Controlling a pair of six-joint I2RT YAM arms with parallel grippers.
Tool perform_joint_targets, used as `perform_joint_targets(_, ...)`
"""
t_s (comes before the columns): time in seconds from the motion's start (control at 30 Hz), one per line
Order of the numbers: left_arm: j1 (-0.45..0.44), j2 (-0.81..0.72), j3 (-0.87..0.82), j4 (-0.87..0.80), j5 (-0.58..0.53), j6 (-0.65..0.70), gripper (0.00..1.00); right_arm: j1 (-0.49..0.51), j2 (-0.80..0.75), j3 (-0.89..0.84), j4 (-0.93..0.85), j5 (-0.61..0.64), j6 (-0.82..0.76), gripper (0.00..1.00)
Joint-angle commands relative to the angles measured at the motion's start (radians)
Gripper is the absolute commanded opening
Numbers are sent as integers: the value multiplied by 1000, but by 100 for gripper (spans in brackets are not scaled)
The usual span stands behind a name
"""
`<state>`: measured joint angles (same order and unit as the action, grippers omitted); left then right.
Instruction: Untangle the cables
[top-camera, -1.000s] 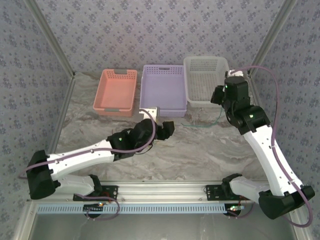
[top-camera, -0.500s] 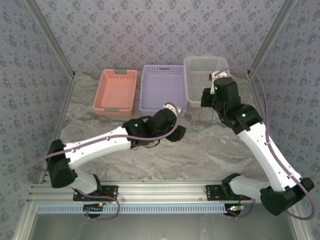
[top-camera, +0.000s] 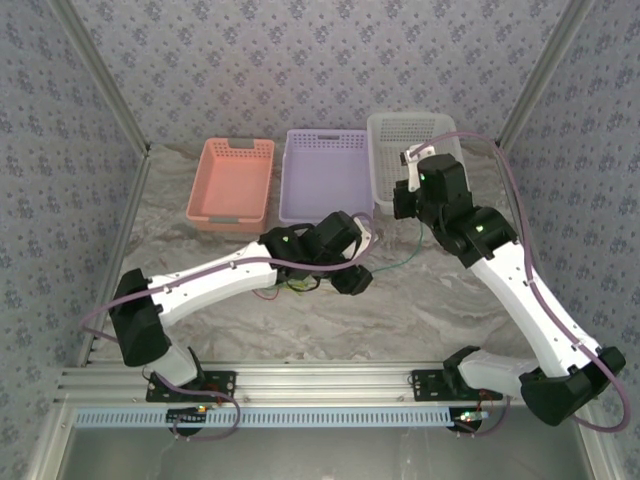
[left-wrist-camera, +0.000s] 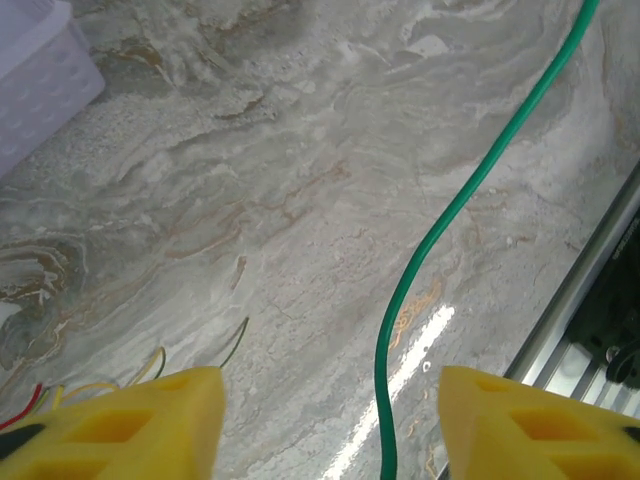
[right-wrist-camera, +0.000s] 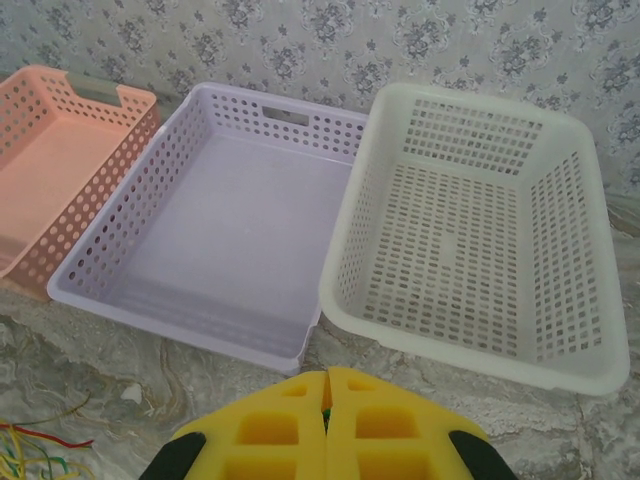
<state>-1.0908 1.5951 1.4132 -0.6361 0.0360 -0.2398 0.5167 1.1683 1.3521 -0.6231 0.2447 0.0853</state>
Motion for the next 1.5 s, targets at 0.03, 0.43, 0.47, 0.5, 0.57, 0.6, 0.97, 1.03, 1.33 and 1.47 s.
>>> perform_joint_targets(0.03,8,17,27,-5,11,10,45,10,-3,40,8,-12,-19,0)
perform_joint_targets(0.43,41,-205,-316,394,-15,-269,0,-150,-106,-53,184,-120,148,0)
perform_joint_targets(0.47,42,-230,-375,466,-15,-320,0,-198,-122,-71,234,-170,193,0)
perform_joint_targets(0.5,42,-254,-432,548,-18,-375,0,-238,-131,-86,275,-220,228,0)
perform_joint_targets(0.57,42,-294,-541,703,-19,-466,0,-320,-142,-105,338,-297,326,0)
perform_joint_targets(0.6,43,-309,-590,779,-30,-514,0,-357,-143,-112,375,-332,383,0)
perform_joint_targets(0.97,40,-353,-758,1157,-68,-730,0,-537,-138,-220,642,-423,958,0)
perform_joint_targets(1.03,37,-357,-764,1170,-67,-741,0,-539,-136,-223,653,-410,1013,0)
perform_joint_targets(1.33,29,-468,-674,890,-77,-625,22,-486,-81,-19,444,-488,734,0)
perform_joint_targets(1.47,73,-601,-593,634,-112,-522,70,-443,-68,31,284,-464,525,0)
